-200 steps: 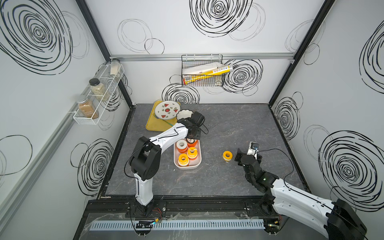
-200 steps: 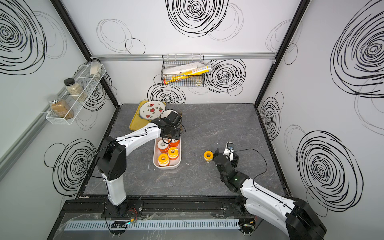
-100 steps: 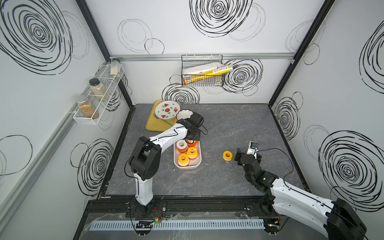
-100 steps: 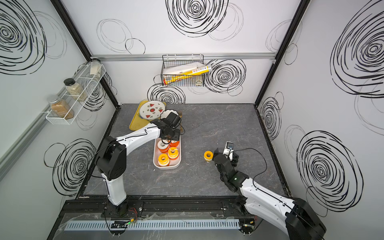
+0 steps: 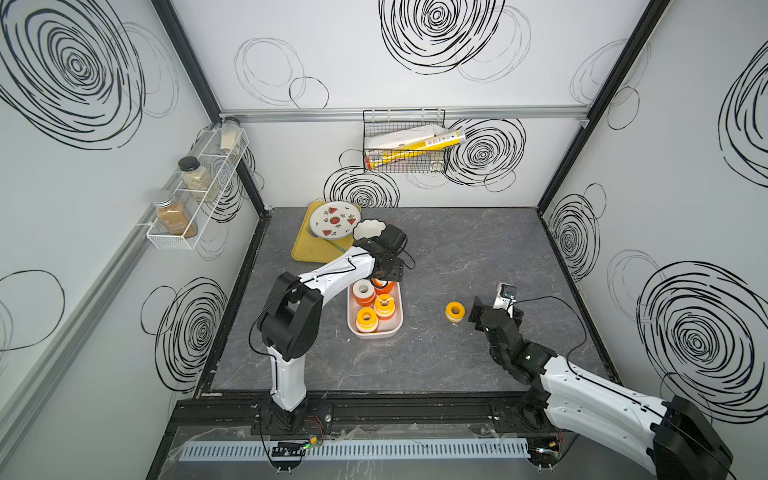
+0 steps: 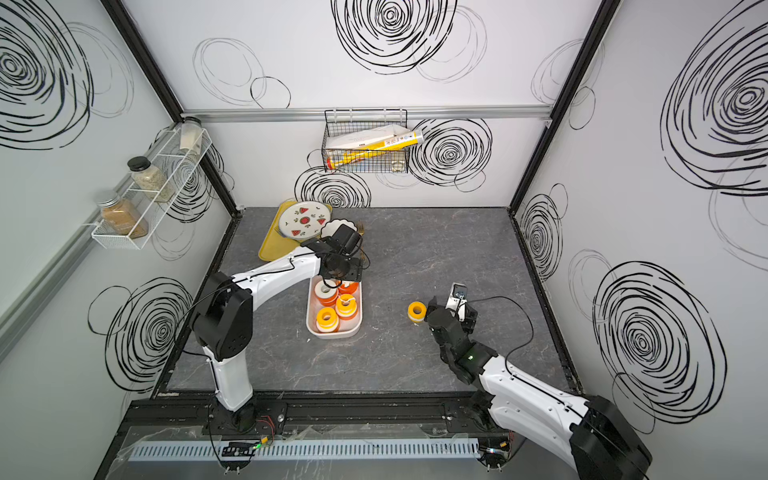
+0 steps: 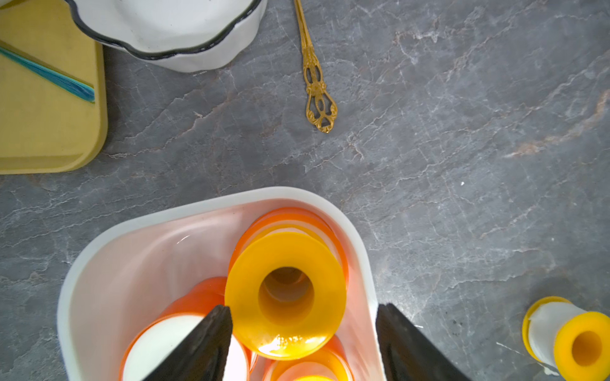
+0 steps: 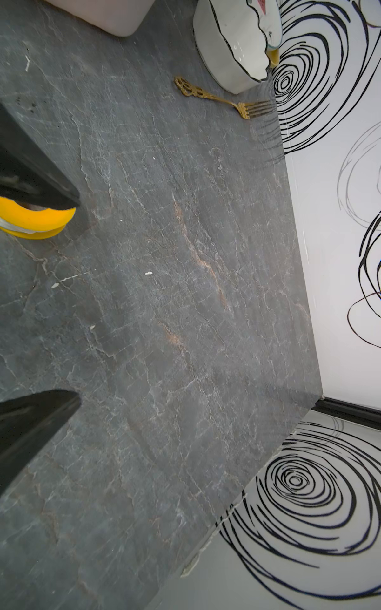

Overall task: Put the sealing tape into the storage box
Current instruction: Place the sealing tape in the storage box, then pick up the sealing tape at the center of the board.

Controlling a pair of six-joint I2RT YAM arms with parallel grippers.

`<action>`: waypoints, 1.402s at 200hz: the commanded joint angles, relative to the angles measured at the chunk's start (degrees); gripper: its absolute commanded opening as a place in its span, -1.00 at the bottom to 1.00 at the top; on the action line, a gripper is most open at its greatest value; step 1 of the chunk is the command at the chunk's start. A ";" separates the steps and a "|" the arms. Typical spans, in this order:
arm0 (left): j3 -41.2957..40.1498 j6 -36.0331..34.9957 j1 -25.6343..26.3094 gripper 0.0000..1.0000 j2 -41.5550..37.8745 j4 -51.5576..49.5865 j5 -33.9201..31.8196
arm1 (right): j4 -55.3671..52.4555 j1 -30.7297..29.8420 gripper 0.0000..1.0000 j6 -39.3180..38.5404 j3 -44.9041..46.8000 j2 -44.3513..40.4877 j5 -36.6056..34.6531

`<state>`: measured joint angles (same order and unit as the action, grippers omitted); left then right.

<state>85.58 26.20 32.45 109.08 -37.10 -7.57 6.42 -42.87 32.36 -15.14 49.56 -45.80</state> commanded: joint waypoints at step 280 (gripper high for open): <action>-34.95 1.76 1.22 0.55 -61.02 2.78 -13.14 | 0.00 0.20 0.88 -0.45 -2.52 1.74 -0.08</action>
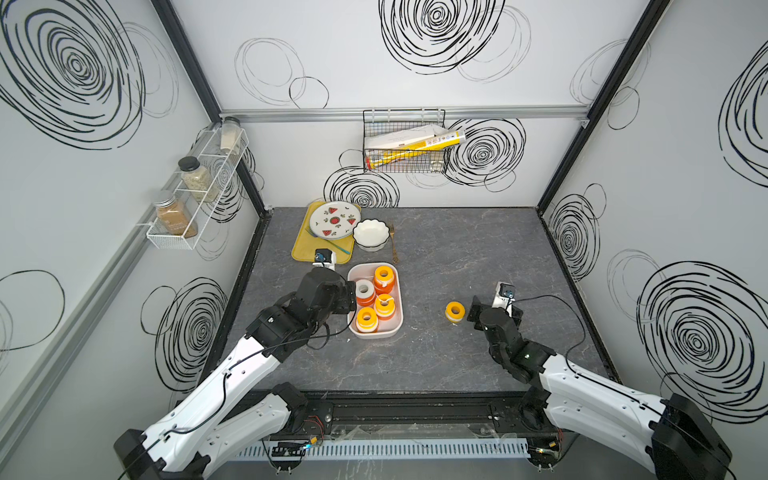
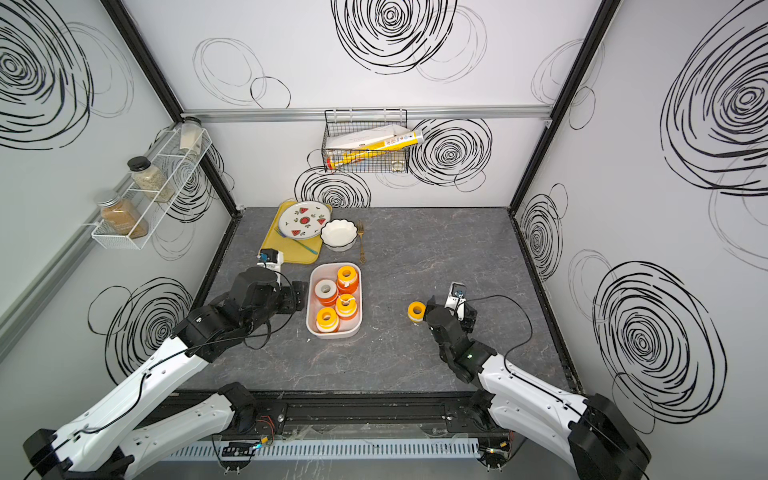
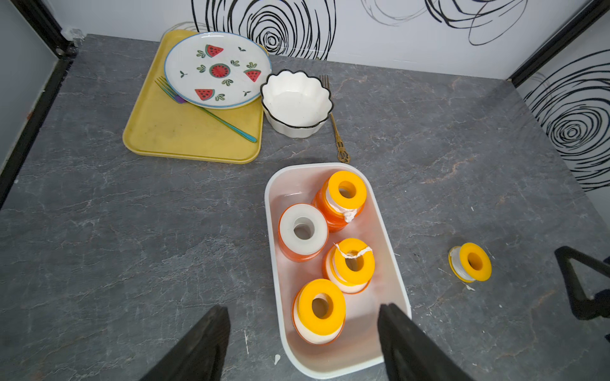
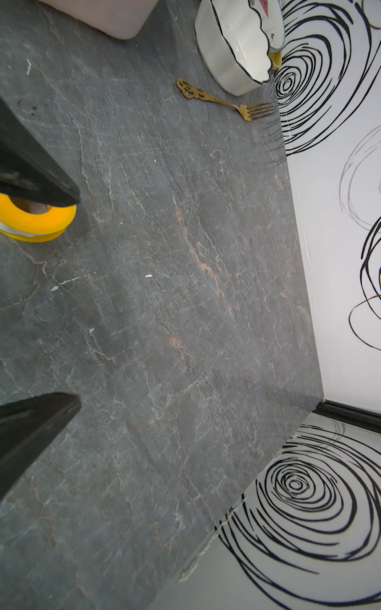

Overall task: Put the sealing tape into the storage box
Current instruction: Pick up the sealing tape at the center of the board.

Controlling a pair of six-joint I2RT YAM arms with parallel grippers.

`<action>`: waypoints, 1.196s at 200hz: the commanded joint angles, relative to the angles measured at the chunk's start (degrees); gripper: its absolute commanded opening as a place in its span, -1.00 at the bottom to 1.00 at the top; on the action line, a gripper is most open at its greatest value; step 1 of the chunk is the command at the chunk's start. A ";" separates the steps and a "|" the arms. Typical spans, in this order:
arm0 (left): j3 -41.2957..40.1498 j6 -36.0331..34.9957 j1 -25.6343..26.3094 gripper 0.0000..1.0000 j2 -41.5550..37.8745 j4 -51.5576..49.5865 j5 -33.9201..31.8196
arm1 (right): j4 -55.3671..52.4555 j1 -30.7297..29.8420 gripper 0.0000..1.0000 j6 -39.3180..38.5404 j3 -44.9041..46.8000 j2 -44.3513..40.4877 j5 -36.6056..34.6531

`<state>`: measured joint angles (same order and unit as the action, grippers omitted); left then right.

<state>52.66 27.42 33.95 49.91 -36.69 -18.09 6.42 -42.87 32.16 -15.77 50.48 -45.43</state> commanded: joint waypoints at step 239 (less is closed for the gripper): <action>-3.35 0.17 -0.29 0.57 -1.32 3.09 0.07 | -10.99 1.66 1.00 -11.41 -18.47 16.57 23.90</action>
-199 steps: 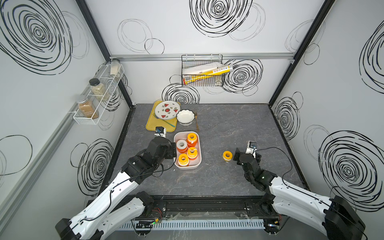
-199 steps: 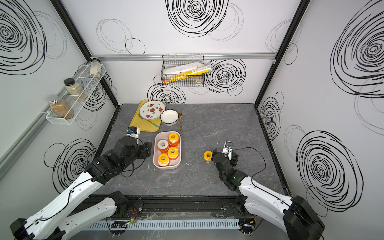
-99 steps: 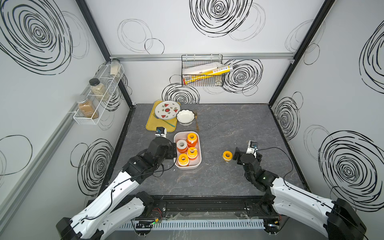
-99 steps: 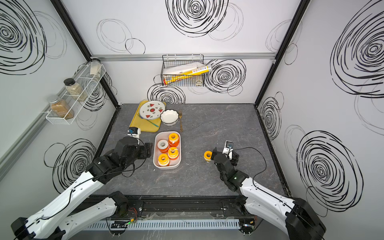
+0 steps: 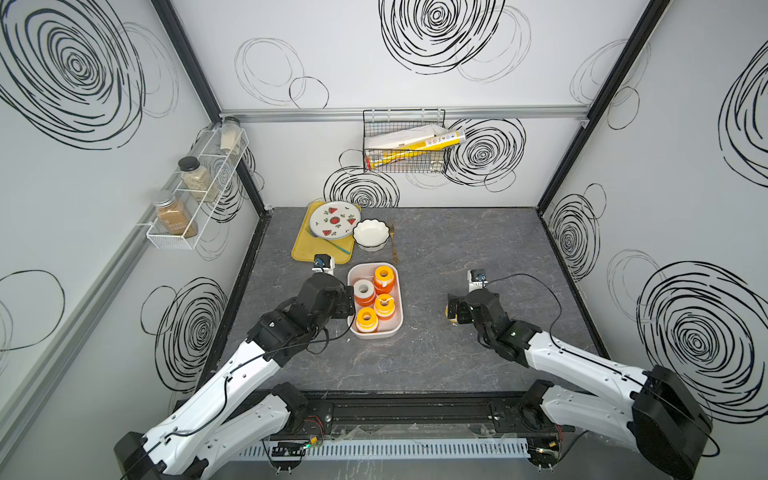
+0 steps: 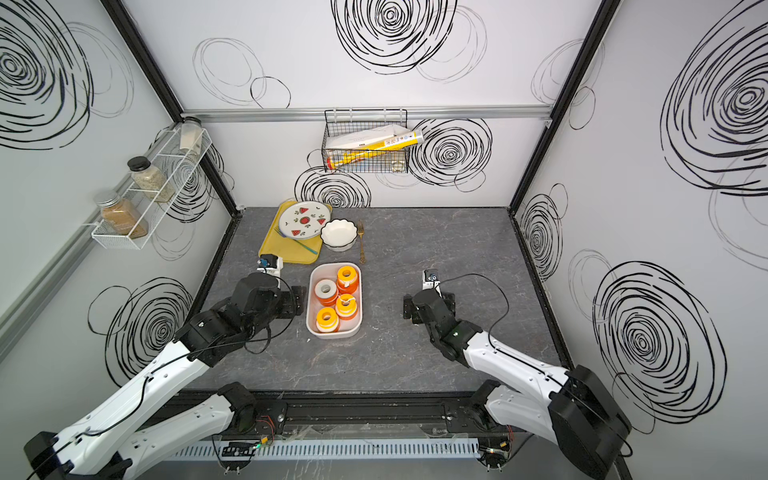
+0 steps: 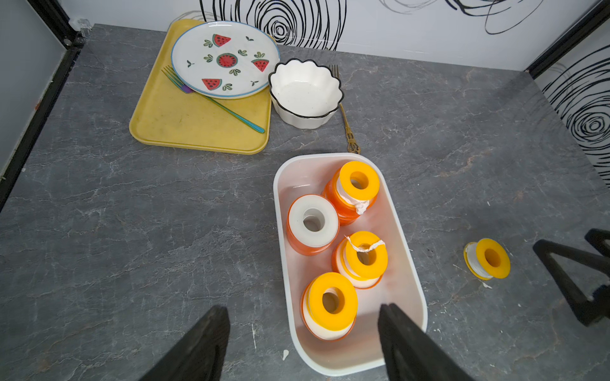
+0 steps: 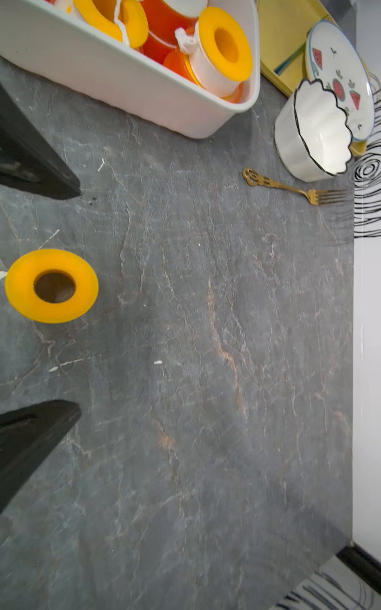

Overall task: Put the sealing tape into the storage box
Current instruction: Pick up the sealing tape at the center of the board.

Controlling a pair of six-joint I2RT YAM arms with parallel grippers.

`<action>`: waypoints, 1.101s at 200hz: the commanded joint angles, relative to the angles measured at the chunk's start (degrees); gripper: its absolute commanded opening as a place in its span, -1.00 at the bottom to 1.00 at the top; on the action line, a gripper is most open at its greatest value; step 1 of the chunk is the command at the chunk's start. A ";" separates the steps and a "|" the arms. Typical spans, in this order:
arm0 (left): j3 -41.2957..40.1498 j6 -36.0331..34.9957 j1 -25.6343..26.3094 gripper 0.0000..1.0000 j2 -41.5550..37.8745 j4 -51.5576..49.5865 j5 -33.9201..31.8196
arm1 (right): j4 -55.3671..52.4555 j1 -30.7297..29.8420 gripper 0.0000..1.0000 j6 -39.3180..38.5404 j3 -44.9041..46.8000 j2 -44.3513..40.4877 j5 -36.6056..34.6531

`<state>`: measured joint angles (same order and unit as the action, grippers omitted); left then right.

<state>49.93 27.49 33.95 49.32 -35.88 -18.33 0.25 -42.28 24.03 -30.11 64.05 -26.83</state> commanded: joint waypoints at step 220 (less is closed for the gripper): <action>-0.71 0.29 -0.29 0.57 0.42 1.86 -0.02 | -7.82 9.32 0.85 -4.17 -10.40 23.87 19.71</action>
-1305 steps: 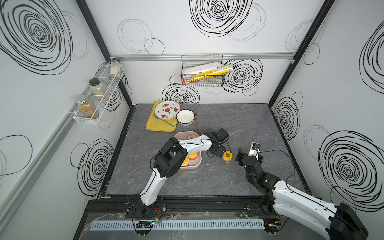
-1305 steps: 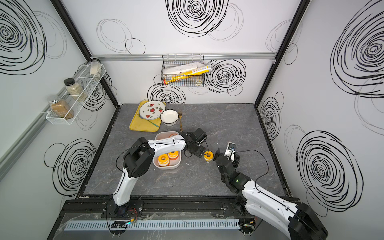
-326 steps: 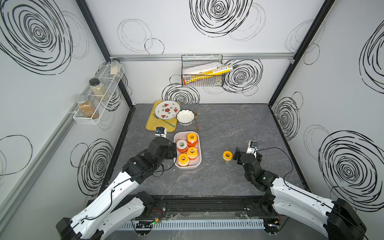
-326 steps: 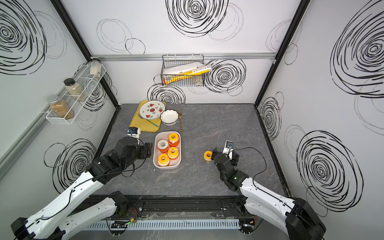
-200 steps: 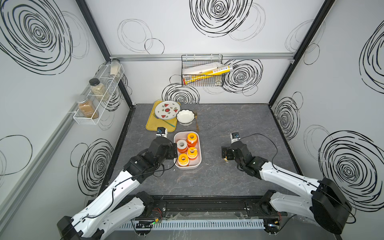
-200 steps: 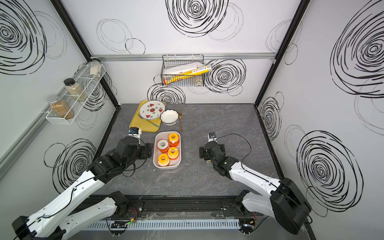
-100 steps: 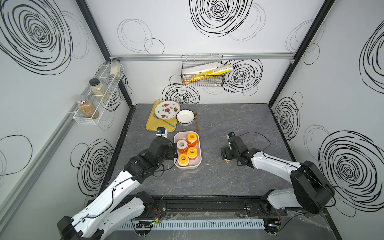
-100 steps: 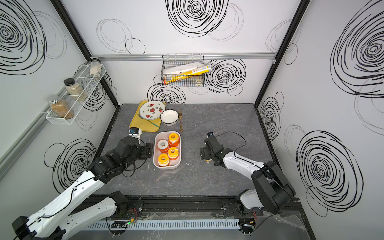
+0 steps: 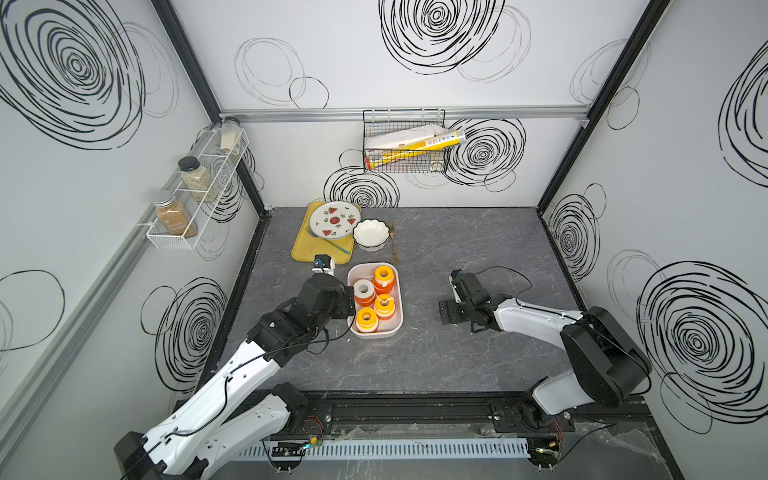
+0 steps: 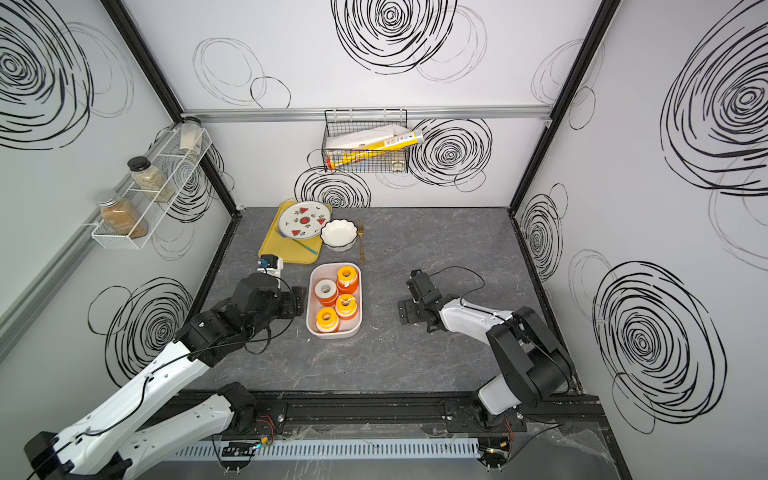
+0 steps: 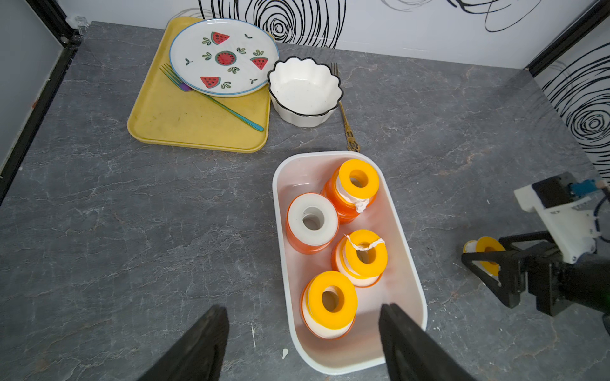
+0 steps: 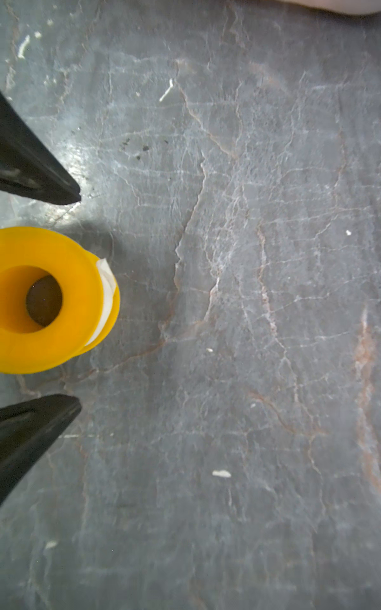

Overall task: Put the sealing tape into the storage box
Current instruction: Pick up the sealing tape at the center of the board.

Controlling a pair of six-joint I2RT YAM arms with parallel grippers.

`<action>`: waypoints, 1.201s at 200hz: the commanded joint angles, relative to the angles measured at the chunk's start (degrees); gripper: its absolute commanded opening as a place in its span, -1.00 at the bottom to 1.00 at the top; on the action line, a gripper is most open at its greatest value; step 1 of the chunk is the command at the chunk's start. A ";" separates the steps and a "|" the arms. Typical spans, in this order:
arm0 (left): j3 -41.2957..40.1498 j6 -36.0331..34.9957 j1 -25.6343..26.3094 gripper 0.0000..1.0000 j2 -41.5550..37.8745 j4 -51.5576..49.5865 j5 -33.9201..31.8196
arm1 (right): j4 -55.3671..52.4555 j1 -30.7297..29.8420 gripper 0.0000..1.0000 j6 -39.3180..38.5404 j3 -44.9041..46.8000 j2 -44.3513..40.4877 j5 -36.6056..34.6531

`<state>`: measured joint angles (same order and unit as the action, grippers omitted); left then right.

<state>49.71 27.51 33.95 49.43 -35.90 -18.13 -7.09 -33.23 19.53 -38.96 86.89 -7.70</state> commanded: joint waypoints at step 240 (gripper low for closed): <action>-0.49 0.04 -0.25 0.58 1.63 1.97 0.36 | -3.05 0.32 0.17 0.73 -1.89 -1.69 1.64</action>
<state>49.47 27.51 33.95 51.00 -35.90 -18.04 -7.79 -33.12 20.12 -39.44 87.48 -7.20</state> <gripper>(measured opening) 0.787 0.597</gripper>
